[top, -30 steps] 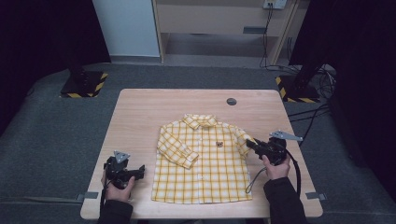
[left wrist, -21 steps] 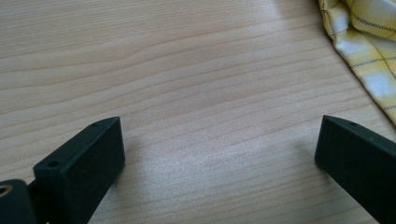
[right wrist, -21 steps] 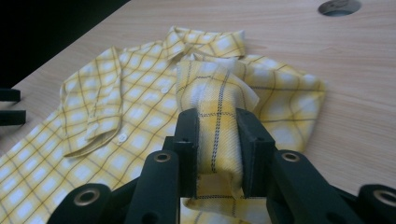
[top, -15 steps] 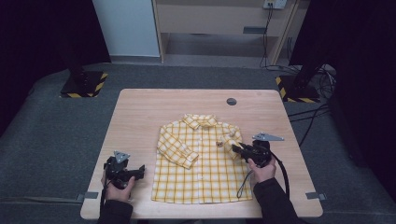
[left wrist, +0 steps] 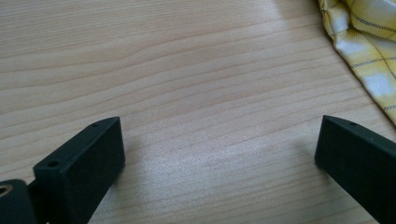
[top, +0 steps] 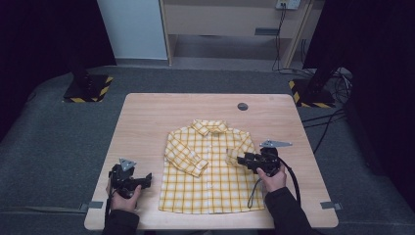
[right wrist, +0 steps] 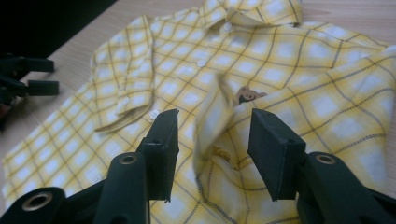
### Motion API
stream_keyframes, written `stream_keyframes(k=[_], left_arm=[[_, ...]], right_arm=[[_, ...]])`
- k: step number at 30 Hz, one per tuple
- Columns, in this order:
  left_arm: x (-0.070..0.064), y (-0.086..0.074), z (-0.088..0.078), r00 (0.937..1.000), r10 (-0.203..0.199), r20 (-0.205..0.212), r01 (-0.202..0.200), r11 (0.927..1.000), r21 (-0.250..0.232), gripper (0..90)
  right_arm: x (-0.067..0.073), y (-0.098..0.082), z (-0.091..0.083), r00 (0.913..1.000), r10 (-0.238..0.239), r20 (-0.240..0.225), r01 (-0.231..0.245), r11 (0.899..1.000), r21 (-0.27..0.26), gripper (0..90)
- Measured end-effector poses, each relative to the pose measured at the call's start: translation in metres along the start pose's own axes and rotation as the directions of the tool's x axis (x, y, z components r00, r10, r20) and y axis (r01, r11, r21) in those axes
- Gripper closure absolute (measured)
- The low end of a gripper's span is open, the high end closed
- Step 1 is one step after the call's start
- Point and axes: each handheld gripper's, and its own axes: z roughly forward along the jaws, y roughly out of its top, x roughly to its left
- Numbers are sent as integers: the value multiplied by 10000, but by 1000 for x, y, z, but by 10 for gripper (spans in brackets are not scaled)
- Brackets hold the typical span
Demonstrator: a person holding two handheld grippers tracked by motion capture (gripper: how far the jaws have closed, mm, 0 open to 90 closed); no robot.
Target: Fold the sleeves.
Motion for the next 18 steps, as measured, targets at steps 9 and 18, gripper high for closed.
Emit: stream_keyframes(k=[9,18], left_arm=[[0,0,0,10000,0,-1,0,10000,-2,5],[0,0,0,10000,-1,0,1,10000,0,5]], right_arm=[[-6,2,-6,9998,58,211,-57,10000,-38,512],[8,-1,6,9866,-1360,905,1273,9872,964,491]])
